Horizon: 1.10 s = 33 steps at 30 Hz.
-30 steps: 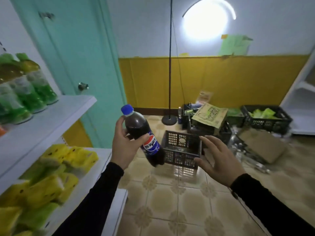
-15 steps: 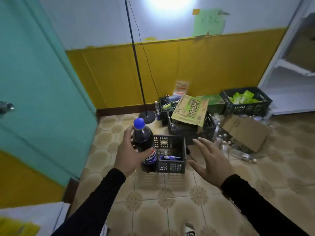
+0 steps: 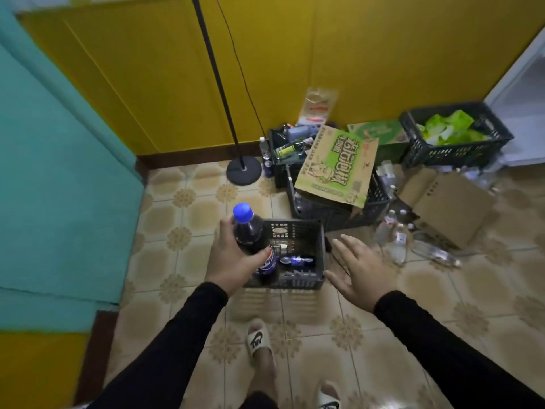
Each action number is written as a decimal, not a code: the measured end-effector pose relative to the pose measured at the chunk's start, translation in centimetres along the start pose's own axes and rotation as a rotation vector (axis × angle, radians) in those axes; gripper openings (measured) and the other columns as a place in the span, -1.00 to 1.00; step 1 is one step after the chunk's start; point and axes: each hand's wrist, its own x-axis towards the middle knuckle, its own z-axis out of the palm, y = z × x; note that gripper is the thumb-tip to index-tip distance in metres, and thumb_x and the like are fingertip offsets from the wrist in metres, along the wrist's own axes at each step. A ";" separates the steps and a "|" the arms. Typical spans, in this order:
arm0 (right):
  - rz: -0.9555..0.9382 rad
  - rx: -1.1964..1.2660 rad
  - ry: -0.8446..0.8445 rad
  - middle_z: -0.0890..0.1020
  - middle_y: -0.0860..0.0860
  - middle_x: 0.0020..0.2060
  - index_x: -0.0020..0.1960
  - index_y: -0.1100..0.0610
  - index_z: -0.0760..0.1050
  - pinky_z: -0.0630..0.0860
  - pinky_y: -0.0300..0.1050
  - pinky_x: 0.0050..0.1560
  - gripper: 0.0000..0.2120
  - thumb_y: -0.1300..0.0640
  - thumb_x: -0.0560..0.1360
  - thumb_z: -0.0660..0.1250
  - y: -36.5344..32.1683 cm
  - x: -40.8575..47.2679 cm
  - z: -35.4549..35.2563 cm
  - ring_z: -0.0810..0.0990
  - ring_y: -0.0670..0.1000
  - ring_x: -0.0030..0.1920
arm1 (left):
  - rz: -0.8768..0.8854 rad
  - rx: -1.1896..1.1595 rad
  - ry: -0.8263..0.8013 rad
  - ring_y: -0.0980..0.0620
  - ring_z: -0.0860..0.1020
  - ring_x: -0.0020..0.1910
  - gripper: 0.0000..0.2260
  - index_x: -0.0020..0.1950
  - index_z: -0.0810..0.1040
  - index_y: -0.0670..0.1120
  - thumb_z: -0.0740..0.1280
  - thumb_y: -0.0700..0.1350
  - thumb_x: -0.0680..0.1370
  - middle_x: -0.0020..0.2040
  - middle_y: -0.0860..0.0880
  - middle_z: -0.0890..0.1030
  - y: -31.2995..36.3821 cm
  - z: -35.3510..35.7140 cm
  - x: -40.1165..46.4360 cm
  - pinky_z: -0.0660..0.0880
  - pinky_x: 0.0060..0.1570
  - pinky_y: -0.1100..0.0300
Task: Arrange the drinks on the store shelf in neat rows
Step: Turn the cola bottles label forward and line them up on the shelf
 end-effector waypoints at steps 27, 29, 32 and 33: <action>-0.003 -0.134 -0.397 0.39 0.23 0.43 0.44 0.17 0.42 0.11 0.20 0.45 -0.23 -0.38 0.57 -0.08 18.6 17.4 53.9 0.31 0.23 0.47 | -0.762 -0.625 0.450 0.01 0.63 -0.13 -0.25 0.43 0.19 0.03 0.56 -0.27 0.41 0.01 0.04 0.49 -54.2 43.2 27.5 0.63 0.01 -0.18; 0.001 -0.145 -0.348 0.39 0.25 0.44 0.44 0.18 0.42 0.13 0.23 0.44 -0.23 -0.38 0.56 -0.07 18.7 17.3 54.5 0.31 0.24 0.47 | -0.829 -0.696 0.428 -0.04 0.64 -0.15 -0.23 0.47 0.17 0.02 0.55 -0.26 0.42 0.02 0.02 0.50 -55.1 45.5 28.3 0.66 -0.10 -0.14; -0.002 -0.149 -0.287 0.38 0.26 0.44 0.44 0.20 0.42 0.16 0.24 0.44 -0.22 -0.38 0.55 -0.05 18.7 17.1 55.0 0.31 0.24 0.48 | -0.868 -0.642 0.398 -0.11 0.66 -0.11 -0.21 0.41 0.22 0.08 0.61 -0.17 0.33 0.02 -0.03 0.54 -56.8 48.1 29.1 0.65 -0.03 -0.18; -0.001 -0.149 -0.276 0.37 0.25 0.44 0.44 0.20 0.42 0.16 0.24 0.44 -0.22 -0.38 0.55 -0.03 18.8 17.1 55.2 0.30 0.24 0.48 | -0.873 -0.611 0.382 -0.10 0.66 -0.08 -0.18 0.42 0.21 0.11 0.62 -0.14 0.31 0.04 -0.04 0.54 -57.3 48.6 29.4 0.63 0.04 -0.17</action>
